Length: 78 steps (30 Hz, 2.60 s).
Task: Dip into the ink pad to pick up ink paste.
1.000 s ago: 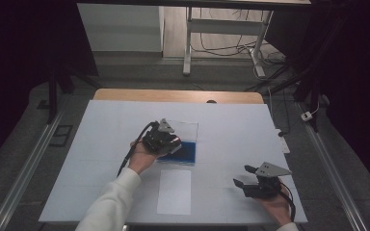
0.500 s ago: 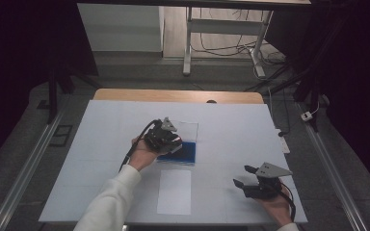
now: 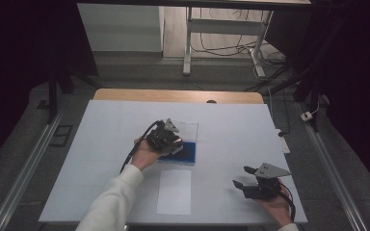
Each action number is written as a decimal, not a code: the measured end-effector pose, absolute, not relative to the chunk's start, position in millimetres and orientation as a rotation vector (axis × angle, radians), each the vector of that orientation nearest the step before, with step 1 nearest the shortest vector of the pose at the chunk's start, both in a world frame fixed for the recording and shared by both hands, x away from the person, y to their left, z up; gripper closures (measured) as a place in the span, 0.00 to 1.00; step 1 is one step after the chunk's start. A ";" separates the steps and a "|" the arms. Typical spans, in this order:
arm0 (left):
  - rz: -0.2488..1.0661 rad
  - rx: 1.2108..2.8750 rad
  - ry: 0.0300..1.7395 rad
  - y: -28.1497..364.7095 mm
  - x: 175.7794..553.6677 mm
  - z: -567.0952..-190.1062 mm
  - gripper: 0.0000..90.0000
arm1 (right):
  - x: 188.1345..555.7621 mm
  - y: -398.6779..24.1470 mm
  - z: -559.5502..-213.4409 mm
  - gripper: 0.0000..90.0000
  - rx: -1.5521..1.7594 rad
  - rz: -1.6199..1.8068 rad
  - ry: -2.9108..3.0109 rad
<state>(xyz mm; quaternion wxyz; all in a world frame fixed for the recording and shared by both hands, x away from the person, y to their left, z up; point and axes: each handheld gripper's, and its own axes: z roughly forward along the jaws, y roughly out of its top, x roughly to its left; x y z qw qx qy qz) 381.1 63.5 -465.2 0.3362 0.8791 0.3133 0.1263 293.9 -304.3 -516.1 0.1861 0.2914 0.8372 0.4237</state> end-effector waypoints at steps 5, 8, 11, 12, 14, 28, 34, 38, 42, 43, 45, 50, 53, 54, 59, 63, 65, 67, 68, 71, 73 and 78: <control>0.326 2.302 0.817 60.7 381.5 -470.8 0.78 | 293.9 -303.8 -516.3 0.32 0.812 1.208 2.365; 0.326 2.306 0.819 59.6 382.3 -474.1 0.78 | 294.0 -303.6 -516.3 0.32 0.807 1.205 2.373; 0.331 2.303 0.828 59.9 383.7 -476.2 0.78 | 293.6 -303.6 -516.2 0.32 0.811 1.196 2.367; 0.334 2.300 0.830 60.3 384.4 -476.9 0.78 | 293.8 -303.7 -516.4 0.32 0.810 1.208 2.368; 0.336 2.299 0.835 61.2 385.1 -477.9 0.78 | 293.9 -303.6 -516.4 0.32 0.812 1.203 2.369; 0.326 2.296 0.857 63.7 388.0 -484.4 0.78 | 292.7 -303.1 -514.4 0.32 0.796 1.202 2.374; 0.312 2.314 0.861 65.1 388.7 -483.3 0.78 | 292.3 -304.6 -512.8 0.32 0.799 1.193 2.366; 0.309 2.345 0.867 62.1 389.3 -481.1 0.78 | 292.3 -303.8 -513.5 0.32 0.801 1.189 2.369; 0.303 2.376 0.872 58.9 391.2 -479.2 0.78 | 292.4 -303.9 -513.4 0.32 0.805 1.188 2.368; 0.306 2.387 0.868 58.1 391.6 -479.0 0.79 | 292.5 -304.0 -513.4 0.32 0.805 1.190 2.369; 0.326 2.423 0.858 53.8 390.8 -480.5 0.79 | 292.0 -303.9 -513.3 0.32 0.808 1.187 2.369; 0.322 2.438 0.869 51.6 391.8 -480.6 0.79 | 290.8 -303.5 -512.8 0.32 0.808 1.183 2.370; 0.331 2.447 0.872 50.1 391.3 -480.3 0.79 | 289.8 -304.3 -511.4 0.32 0.803 1.175 2.369; 0.329 2.452 0.871 49.8 391.6 -480.0 0.79 | 290.1 -304.4 -511.4 0.32 0.804 1.184 2.367; 0.341 2.465 0.868 46.7 391.8 -479.9 0.79 | 291.0 -303.5 -512.1 0.32 0.804 1.180 2.370; 0.331 2.459 0.874 47.5 392.0 -480.2 0.79 | 290.9 -303.0 -511.7 0.32 0.807 1.181 2.373; 0.323 2.462 0.874 48.5 393.0 -480.1 0.79 | 290.3 -302.1 -511.5 0.32 0.803 1.178 2.372; 0.315 2.464 0.868 49.3 393.8 -480.0 0.79 | 289.8 -301.5 -511.1 0.32 0.805 1.175 2.372; 0.312 2.463 0.868 49.5 393.9 -480.1 0.79 | 289.7 -301.4 -511.0 0.32 0.804 1.174 2.368; 0.312 2.460 0.869 49.8 393.9 -480.4 0.79 | 290.0 -302.2 -510.1 0.32 0.806 1.182 2.357; 0.310 2.454 0.877 49.3 393.8 -480.7 0.79 | 290.2 -302.5 -510.3 0.32 0.805 1.188 2.355; 0.303 2.451 0.886 49.7 394.3 -480.5 0.79 | 290.0 -301.5 -510.7 0.32 0.799 1.176 2.362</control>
